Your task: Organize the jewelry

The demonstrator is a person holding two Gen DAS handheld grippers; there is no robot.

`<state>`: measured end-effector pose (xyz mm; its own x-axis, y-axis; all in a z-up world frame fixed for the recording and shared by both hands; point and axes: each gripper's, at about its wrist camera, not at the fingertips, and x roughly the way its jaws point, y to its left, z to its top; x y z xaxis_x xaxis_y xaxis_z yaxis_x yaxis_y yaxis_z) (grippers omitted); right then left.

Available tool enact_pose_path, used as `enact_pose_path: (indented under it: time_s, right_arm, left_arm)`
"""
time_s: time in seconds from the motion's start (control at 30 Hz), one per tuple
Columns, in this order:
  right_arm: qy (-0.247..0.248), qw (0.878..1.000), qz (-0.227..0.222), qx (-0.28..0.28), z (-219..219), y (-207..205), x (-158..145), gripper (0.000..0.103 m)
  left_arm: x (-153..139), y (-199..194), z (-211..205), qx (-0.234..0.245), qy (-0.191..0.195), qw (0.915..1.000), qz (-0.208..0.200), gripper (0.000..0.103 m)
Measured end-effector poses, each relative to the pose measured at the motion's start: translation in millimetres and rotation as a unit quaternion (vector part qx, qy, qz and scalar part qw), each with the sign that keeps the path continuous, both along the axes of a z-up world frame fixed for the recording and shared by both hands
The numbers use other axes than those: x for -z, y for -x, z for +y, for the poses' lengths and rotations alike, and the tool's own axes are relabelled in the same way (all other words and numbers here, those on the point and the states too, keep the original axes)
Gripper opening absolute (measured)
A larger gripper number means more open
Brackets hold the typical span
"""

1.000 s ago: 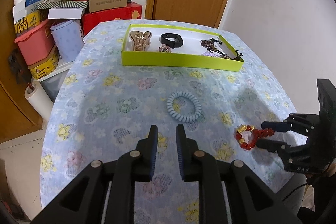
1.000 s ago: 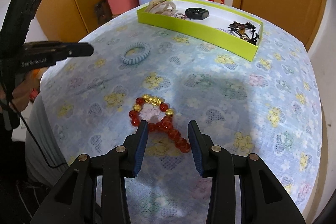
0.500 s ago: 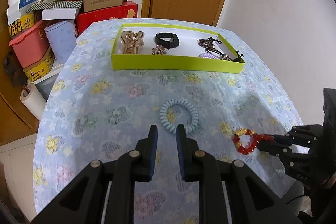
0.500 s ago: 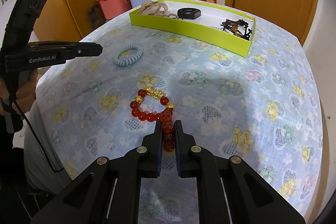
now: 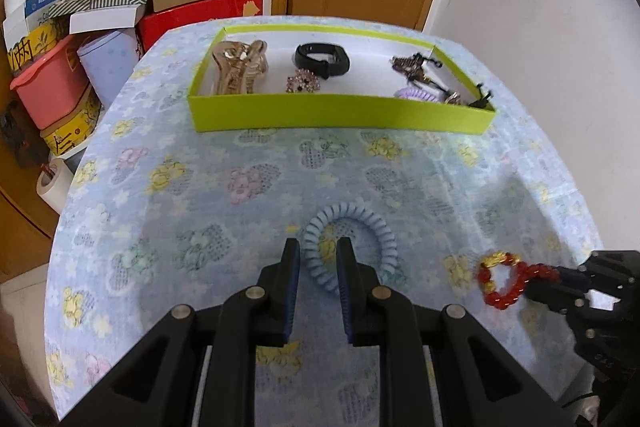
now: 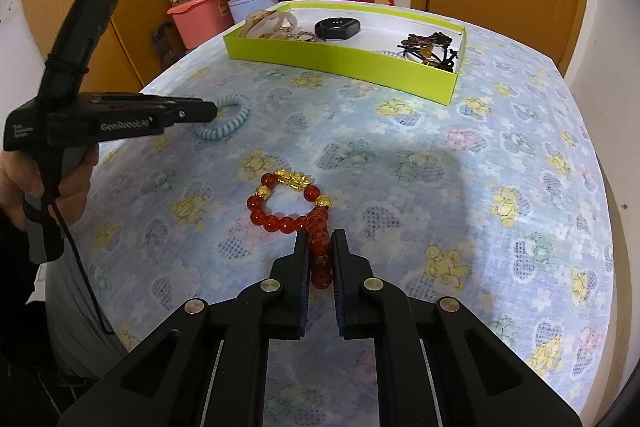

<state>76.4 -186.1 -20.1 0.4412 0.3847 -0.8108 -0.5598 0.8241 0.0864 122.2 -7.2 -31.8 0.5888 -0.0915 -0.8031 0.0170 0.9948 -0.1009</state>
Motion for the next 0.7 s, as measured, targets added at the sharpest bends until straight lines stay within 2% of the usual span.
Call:
enact_pose_path:
  time_s: [0.2,0.23,0.27,0.37,0.5,0.7]
  right_arm:
    - [-0.002,1.0,-0.002,0.005,-0.9,-5.0,0.0,0.01]
    - [-0.002,1.0,-0.002,0.006,-0.9,-5.7,-0.1,0.01]
    - [-0.004,1.0,-0.003,0.008,-1.1,-6.2,-0.7,0.01]
    - [-0.007,1.0,-0.005,0.01,-1.7,-7.4,-3.0,0.01]
    - [-0.011,1.0,-0.015,0.012,-1.2,-6.6,-10.4,0.01]
    - [-0.028,0.999,-0.029,0.02,-4.4,-5.3,-25.9,0.01]
  left_arm:
    - [2.1,-6.5,-13.3,0.012,-0.054,0.9985,-0.007,0.019]
    - [2.3,-6.4,-15.4,0.016,-0.06,0.9981,-0.01,0.017]
    - [2.2,-6.5,-16.9,0.022,-0.059,0.998,-0.011,0.01]
    - [2.2,-5.4,-20.1,0.028,-0.068,0.9972,-0.014,0.009]
    - [0.0,-1.4,-16.5,0.031,-0.039,0.9987,-0.013,0.009]
    - [-19.5,13.4,-15.7,0.033,-0.022,0.9985,-0.037,0.009]
